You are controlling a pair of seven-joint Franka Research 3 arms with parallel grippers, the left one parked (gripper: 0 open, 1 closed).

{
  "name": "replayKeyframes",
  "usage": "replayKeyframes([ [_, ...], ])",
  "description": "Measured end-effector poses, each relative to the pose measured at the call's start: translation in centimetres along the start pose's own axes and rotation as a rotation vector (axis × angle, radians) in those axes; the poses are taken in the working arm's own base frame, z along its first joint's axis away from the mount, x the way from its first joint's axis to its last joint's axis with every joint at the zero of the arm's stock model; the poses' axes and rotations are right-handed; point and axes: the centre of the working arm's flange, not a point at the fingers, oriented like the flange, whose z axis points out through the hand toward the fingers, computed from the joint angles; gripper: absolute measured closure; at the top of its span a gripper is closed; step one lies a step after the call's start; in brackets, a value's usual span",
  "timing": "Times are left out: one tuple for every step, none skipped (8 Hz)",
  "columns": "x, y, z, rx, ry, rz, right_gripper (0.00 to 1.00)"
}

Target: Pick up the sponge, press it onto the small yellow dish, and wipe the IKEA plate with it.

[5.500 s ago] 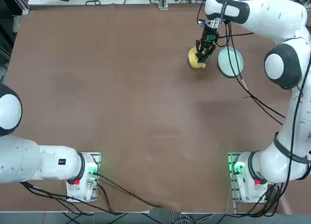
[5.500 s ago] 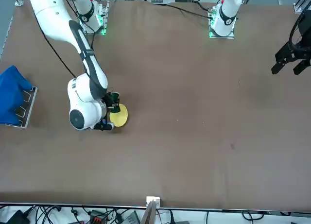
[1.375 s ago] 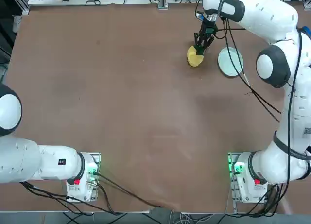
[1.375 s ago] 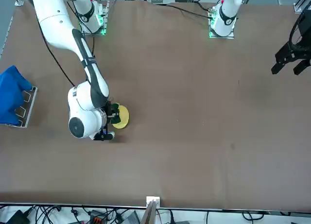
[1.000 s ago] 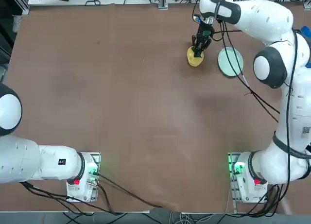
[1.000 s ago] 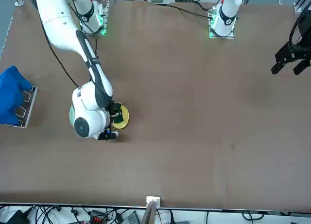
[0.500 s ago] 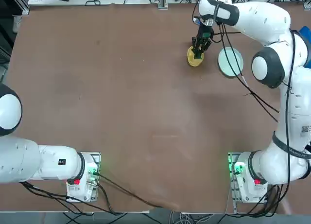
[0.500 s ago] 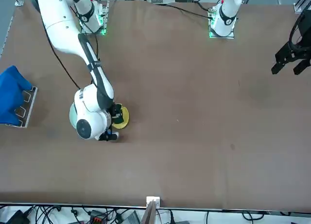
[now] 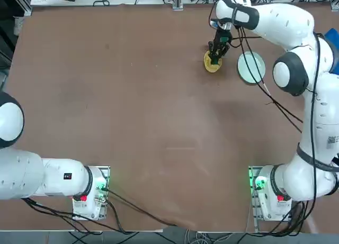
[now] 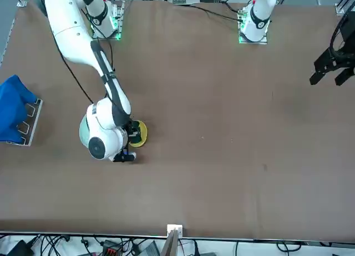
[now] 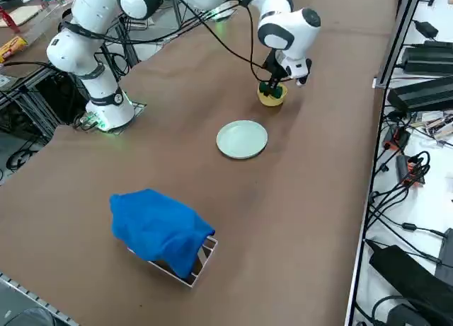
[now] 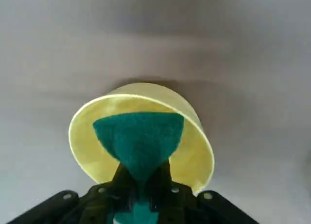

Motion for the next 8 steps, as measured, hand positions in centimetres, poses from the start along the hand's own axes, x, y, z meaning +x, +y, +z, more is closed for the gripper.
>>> replayKeyframes([
  [0.1, -0.2, 0.3, -0.001, 0.002, -0.003, 0.85],
  [0.1, -0.3, 0.5, -0.001, 0.004, -0.003, 0.85],
  [0.2, -0.3, 0.6, 0.0, 0.007, -0.003, 0.85],
  [0.3, -0.2, 0.6, 0.0, 0.009, -0.001, 0.85],
  [0.5, 0.0, 0.8, -0.002, 0.011, 0.002, 0.85],
  [0.6, 0.2, 1.1, -0.002, 0.013, 0.005, 0.85],
  [0.8, 0.2, 1.4, -0.003, 0.015, 0.006, 0.85],
  [0.8, 0.2, 1.4, -0.003, 0.017, 0.006, 0.85],
])
